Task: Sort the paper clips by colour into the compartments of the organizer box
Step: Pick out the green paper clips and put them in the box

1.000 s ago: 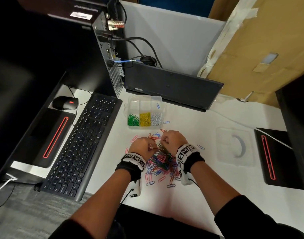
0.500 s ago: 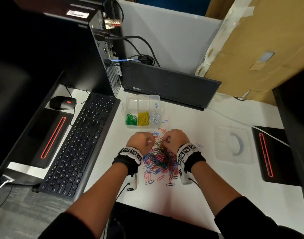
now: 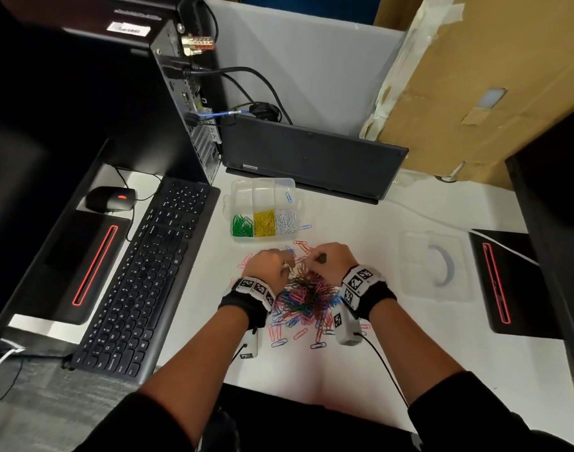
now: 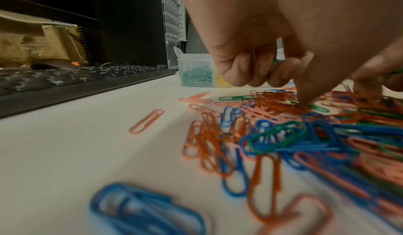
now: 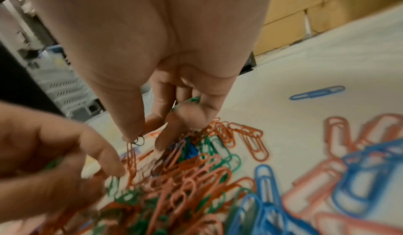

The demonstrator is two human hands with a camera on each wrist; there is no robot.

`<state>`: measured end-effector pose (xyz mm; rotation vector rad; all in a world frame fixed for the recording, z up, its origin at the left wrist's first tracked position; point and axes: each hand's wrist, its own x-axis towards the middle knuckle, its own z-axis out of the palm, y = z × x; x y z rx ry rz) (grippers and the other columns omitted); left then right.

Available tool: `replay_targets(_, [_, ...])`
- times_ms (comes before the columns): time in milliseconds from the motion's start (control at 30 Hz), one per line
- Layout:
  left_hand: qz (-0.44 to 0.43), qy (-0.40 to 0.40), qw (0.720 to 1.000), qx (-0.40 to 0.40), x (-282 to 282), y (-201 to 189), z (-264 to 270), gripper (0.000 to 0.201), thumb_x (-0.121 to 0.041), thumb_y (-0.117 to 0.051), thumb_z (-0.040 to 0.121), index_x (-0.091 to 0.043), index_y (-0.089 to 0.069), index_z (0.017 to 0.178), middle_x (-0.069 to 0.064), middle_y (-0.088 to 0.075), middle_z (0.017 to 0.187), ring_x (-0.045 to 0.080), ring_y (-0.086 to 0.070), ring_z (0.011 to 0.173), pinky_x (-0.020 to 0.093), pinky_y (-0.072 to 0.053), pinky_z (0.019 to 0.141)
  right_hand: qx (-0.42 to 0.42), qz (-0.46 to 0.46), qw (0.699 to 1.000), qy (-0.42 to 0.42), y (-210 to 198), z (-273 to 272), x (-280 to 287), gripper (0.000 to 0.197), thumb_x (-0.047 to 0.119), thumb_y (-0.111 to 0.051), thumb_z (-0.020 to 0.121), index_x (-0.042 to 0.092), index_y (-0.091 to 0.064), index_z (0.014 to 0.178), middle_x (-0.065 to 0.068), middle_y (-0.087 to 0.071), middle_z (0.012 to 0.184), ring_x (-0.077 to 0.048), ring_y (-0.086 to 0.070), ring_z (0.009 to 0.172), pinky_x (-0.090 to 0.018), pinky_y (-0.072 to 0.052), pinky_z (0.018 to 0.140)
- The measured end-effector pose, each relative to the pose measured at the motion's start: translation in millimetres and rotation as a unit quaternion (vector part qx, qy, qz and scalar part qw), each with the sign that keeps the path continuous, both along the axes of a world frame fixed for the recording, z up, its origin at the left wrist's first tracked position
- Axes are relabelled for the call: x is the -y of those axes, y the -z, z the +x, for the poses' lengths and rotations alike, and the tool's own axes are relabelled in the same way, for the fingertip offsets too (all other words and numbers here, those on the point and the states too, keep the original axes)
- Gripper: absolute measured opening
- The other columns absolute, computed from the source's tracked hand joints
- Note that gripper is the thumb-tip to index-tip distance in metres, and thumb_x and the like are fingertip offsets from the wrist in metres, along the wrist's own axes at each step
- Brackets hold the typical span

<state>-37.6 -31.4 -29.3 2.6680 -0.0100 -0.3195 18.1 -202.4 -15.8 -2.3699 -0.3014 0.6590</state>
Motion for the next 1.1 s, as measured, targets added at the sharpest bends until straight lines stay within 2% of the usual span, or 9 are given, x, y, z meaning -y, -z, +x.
replay_targets(300, [0.033, 0.009, 0.997, -0.066, 2, -5, 17, 0.006, -0.032, -0.065, 0.085, -0.030, -0.069, 0.089, -0.001, -0.068, 0.098, 0.022, -0.062, 0.094, 0.032, -0.052, 0.080, -0.122, 0.159, 0.970, 0.139, 6, -1, 28, 0.016, 0.012, -0.072, 0.087, 0.011, -0.075, 0.103, 0.003, -0.067, 0.075, -0.008, -0.056, 0.062, -0.018, -0.044, 0.060])
replay_targets(433, [0.014, -0.017, 0.995, -0.101, -1, -3, 18, 0.010, -0.032, -0.065, 0.086, -0.023, -0.068, 0.089, 0.000, -0.068, 0.099, 0.022, -0.062, 0.095, 0.032, -0.051, 0.082, -0.337, 0.373, 0.828, 0.247, -2, -5, 25, 0.027, -0.001, -0.046, 0.099, -0.005, -0.063, 0.119, -0.006, -0.058, 0.078, -0.015, -0.052, 0.070, -0.021, -0.049, 0.059])
replay_targets(500, [-0.017, -0.029, 0.994, -0.103, -4, -5, 14, 0.008, -0.030, -0.063, 0.087, -0.022, -0.064, 0.086, 0.001, -0.068, 0.092, 0.022, -0.063, 0.090, 0.031, -0.052, 0.079, -0.410, 0.447, 0.748, 0.271, -7, -5, 21, 0.024, 0.003, -0.043, 0.097, -0.004, -0.062, 0.109, -0.009, -0.054, 0.082, -0.017, -0.052, 0.071, -0.024, -0.051, 0.060])
replay_targets(567, [-0.080, -0.070, 0.989, -0.104, -11, -8, 7, 0.010, -0.029, -0.058, 0.091, -0.021, -0.056, 0.085, 0.001, -0.066, 0.085, 0.022, -0.062, 0.081, 0.031, -0.051, 0.073, -0.436, 0.471, 0.715, 0.278, -9, -6, 14, 0.019, 0.008, -0.044, 0.090, -0.001, -0.059, 0.096, -0.010, -0.051, 0.081, -0.019, -0.052, 0.068, -0.026, -0.051, 0.058])
replay_targets(633, [-0.162, -0.130, 0.970, -0.128, -21, -13, -1, 0.013, -0.027, -0.052, 0.095, -0.017, -0.052, 0.086, 0.001, -0.063, 0.083, 0.020, -0.056, 0.075, 0.029, -0.045, 0.068, -0.417, 0.426, 0.754, 0.276, -9, -6, 3, 0.016, 0.013, -0.048, 0.091, 0.002, -0.059, 0.090, -0.009, -0.052, 0.076, -0.019, -0.052, 0.064, -0.026, -0.049, 0.055])
replay_targets(767, [-0.247, -0.209, 0.939, -0.117, -52, -16, -21, 0.026, -0.025, -0.035, 0.101, -0.010, -0.051, 0.088, 0.006, -0.059, 0.081, 0.021, -0.054, 0.076, 0.031, -0.042, 0.074, -0.190, 0.164, 0.962, 0.105, -6, -5, -25, 0.012, 0.025, -0.067, 0.090, 0.014, -0.070, 0.088, 0.004, -0.062, 0.074, -0.010, -0.057, 0.067, -0.023, -0.049, 0.064])
replay_targets(800, [-0.254, -0.222, 0.936, -0.102, -60, -14, -25, 0.028, -0.024, -0.035, 0.101, -0.011, -0.053, 0.085, 0.004, -0.060, 0.077, 0.021, -0.054, 0.074, 0.030, -0.041, 0.072, -0.115, 0.107, 0.986, 0.050, -3, -6, -32, 0.010, 0.025, -0.071, 0.086, 0.016, -0.073, 0.089, 0.008, -0.064, 0.075, -0.005, -0.058, 0.070, -0.020, -0.049, 0.069])
replay_targets(900, [-0.225, -0.233, 0.942, -0.083, -76, -11, -36, 0.035, -0.030, -0.038, 0.103, -0.013, -0.056, 0.078, 0.001, -0.056, 0.069, 0.018, -0.051, 0.067, 0.027, -0.036, 0.061, -0.003, 0.070, 0.997, -0.021, -1, -13, -55, 0.006, 0.012, -0.077, 0.081, 0.010, -0.075, 0.086, 0.018, -0.054, 0.064, 0.007, -0.049, 0.058, -0.007, -0.039, 0.060])
replay_targets(1100, [-0.234, -0.248, 0.935, -0.101, -93, 4, -48, 0.035, -0.014, -0.039, 0.096, -0.030, -0.070, 0.091, 0.002, -0.064, 0.057, 0.018, -0.054, 0.054, 0.030, -0.047, 0.056, 0.062, 0.015, 0.996, -0.062, 9, -14, -85, 0.008, 0.017, -0.074, 0.084, 0.011, -0.074, 0.089, 0.009, -0.061, 0.072, 0.000, -0.051, 0.060, -0.013, -0.041, 0.061])
